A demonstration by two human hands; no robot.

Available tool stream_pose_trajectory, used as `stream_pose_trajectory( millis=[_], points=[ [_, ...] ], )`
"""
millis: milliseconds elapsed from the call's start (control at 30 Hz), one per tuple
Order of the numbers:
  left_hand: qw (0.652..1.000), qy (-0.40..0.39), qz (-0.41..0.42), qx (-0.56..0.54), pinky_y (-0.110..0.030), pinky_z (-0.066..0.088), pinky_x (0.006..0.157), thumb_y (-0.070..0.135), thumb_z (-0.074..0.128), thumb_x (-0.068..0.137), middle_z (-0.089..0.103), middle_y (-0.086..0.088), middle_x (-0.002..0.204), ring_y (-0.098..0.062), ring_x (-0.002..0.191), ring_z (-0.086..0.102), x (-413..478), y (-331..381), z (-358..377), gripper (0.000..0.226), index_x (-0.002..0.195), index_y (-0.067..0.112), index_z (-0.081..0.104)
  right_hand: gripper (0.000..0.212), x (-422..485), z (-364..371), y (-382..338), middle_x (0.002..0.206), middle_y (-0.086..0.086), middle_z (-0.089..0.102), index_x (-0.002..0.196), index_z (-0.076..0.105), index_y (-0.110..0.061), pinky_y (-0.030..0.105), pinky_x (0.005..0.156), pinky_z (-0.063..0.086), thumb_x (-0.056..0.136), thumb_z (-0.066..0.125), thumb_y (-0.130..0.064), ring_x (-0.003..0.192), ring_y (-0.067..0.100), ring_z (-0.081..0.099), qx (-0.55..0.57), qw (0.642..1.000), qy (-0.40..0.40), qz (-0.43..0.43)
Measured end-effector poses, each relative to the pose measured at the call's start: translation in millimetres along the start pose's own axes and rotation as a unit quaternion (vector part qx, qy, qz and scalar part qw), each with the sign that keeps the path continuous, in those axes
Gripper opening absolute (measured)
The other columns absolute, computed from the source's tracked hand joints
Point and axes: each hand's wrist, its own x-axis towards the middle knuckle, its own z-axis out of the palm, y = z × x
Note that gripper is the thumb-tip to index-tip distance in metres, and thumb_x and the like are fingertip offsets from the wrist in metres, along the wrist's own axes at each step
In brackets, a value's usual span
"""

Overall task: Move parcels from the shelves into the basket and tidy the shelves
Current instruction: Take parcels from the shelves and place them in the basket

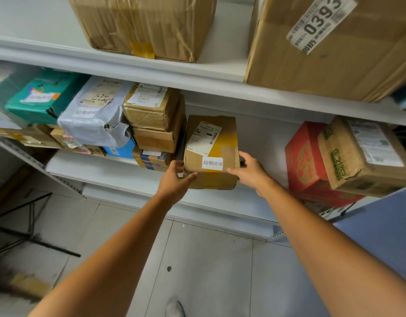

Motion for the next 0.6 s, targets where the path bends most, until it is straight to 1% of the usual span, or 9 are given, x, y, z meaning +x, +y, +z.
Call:
stream_pose_trajectory(
  millis=[67,167,200,267,300,367,433,533,600],
  points=[
    [1.000,-0.002,-0.007,0.006,-0.026,0.049,0.078,0.038,0.070,0.088,0.055,-0.006,0.136,-0.019,0.106,0.058,-5,-1,3,0.059,0.137,0.017,0.044,0.073,-4,-5,5,0.132,0.003,0.056,0.148,0.037,-0.028,0.048,0.099,0.051,0.085,0.074,-0.029,0.116,0.027,0.057,0.007,1.000,0.005,0.002],
    [1.000,-0.001,-0.016,0.011,-0.019,0.045,0.064,0.045,0.069,0.087,0.059,-0.006,0.129,-0.020,0.103,0.059,-6,-3,6,0.055,0.130,0.018,0.048,0.062,-6,-13,11,0.122,0.000,0.059,0.140,0.045,-0.030,0.047,0.098,0.052,0.085,0.074,-0.036,0.110,0.025,0.060,0.015,1.000,0.010,0.004],
    [1.000,0.001,-0.019,0.007,-0.019,0.044,0.063,0.047,0.068,0.087,0.060,-0.006,0.126,-0.020,0.101,0.059,-5,-3,6,0.053,0.127,0.018,0.048,0.056,-6,-15,13,0.119,0.000,0.060,0.134,0.047,-0.031,0.047,0.097,0.053,0.085,0.073,-0.038,0.108,0.024,0.061,0.015,1.000,0.010,0.003],
    [1.000,0.003,-0.025,0.001,-0.023,0.046,0.066,0.049,0.067,0.087,0.063,-0.008,0.121,-0.019,0.097,0.061,2,-2,6,0.053,0.127,0.019,0.048,0.045,-4,-17,15,0.111,-0.002,0.060,0.123,0.047,-0.034,0.045,0.094,0.054,0.086,0.072,-0.039,0.105,0.023,0.061,0.013,1.000,0.009,-0.001],
    [1.000,-0.004,-0.028,-0.004,-0.026,0.047,0.068,0.049,0.067,0.087,0.063,-0.009,0.120,-0.020,0.096,0.061,7,-2,7,0.055,0.129,0.020,0.046,0.045,-2,-17,14,0.111,-0.003,0.059,0.123,0.046,-0.034,0.044,0.093,0.054,0.086,0.072,-0.039,0.105,0.023,0.061,0.012,1.000,0.009,-0.005],
    [0.998,-0.029,-0.040,-0.032,-0.030,0.048,0.074,0.045,0.067,0.088,0.060,-0.011,0.124,-0.022,0.102,0.059,16,0,10,0.063,0.140,0.023,0.039,0.058,2,-14,13,0.117,-0.004,0.057,0.135,0.043,-0.033,0.044,0.094,0.054,0.086,0.072,-0.041,0.108,0.021,0.059,0.010,1.000,0.007,-0.012],
    [0.995,-0.051,-0.052,-0.061,-0.031,0.046,0.075,0.040,0.068,0.089,0.055,-0.011,0.132,-0.022,0.108,0.055,24,1,13,0.071,0.148,0.025,0.031,0.073,5,-9,11,0.121,-0.007,0.051,0.147,0.034,-0.033,0.046,0.097,0.052,0.085,0.073,-0.042,0.114,0.021,0.055,0.018,1.000,0.006,-0.011],
    [0.992,-0.070,-0.063,-0.089,-0.026,0.043,0.067,0.037,0.067,0.090,0.051,-0.005,0.132,-0.020,0.109,0.051,35,3,15,0.074,0.151,0.029,0.025,0.086,12,-4,10,0.137,-0.008,0.049,0.152,0.026,-0.037,0.050,0.101,0.050,0.081,0.074,-0.049,0.123,0.022,0.052,0.039,0.999,-0.002,0.002],
    [0.988,-0.080,-0.078,-0.107,-0.029,0.045,0.067,0.037,0.067,0.091,0.048,-0.002,0.129,-0.020,0.109,0.050,43,2,13,0.074,0.151,0.033,0.024,0.085,18,-3,9,0.140,-0.008,0.052,0.150,0.029,-0.042,0.050,0.098,0.051,0.078,0.074,-0.053,0.122,0.022,0.054,0.054,0.999,-0.007,0.007]
  ],
)
